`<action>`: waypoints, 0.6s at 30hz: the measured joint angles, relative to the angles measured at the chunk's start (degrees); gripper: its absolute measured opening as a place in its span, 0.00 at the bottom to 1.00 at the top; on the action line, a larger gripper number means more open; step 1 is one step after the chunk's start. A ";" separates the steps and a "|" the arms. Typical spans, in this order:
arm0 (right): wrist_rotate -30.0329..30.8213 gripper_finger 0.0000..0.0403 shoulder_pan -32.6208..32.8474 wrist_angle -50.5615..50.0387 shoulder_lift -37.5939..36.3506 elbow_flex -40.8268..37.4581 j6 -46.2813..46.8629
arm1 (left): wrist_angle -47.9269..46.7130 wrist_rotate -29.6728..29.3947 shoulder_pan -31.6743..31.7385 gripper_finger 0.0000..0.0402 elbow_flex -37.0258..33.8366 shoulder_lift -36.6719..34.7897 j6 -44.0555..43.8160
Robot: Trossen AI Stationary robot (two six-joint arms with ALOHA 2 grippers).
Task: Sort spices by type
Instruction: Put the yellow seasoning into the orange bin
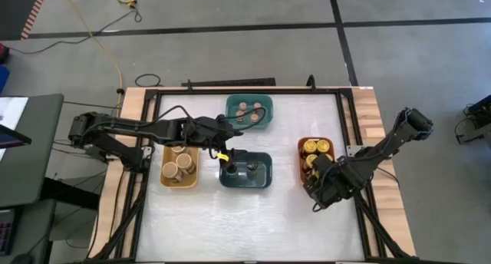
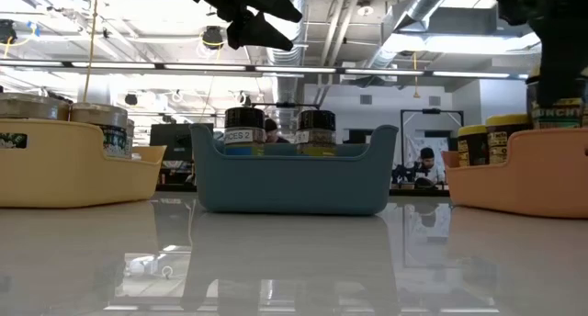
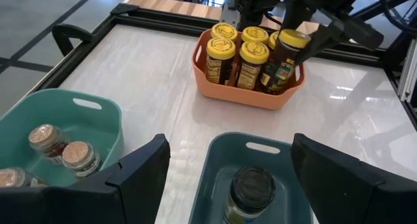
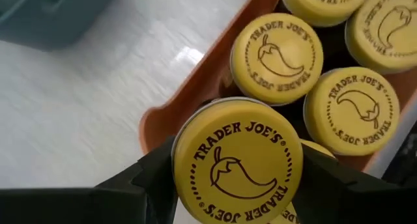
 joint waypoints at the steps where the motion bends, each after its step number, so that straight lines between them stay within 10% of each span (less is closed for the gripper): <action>1: 0.29 0.63 0.01 0.60 -0.04 -0.54 -0.22 | 0.00 0.00 0.00 0.76 0.00 0.00 0.00; 18: -0.72 0.63 -1.06 4.57 -0.01 -1.13 -6.12 | 0.00 0.00 0.00 0.76 0.00 0.00 0.35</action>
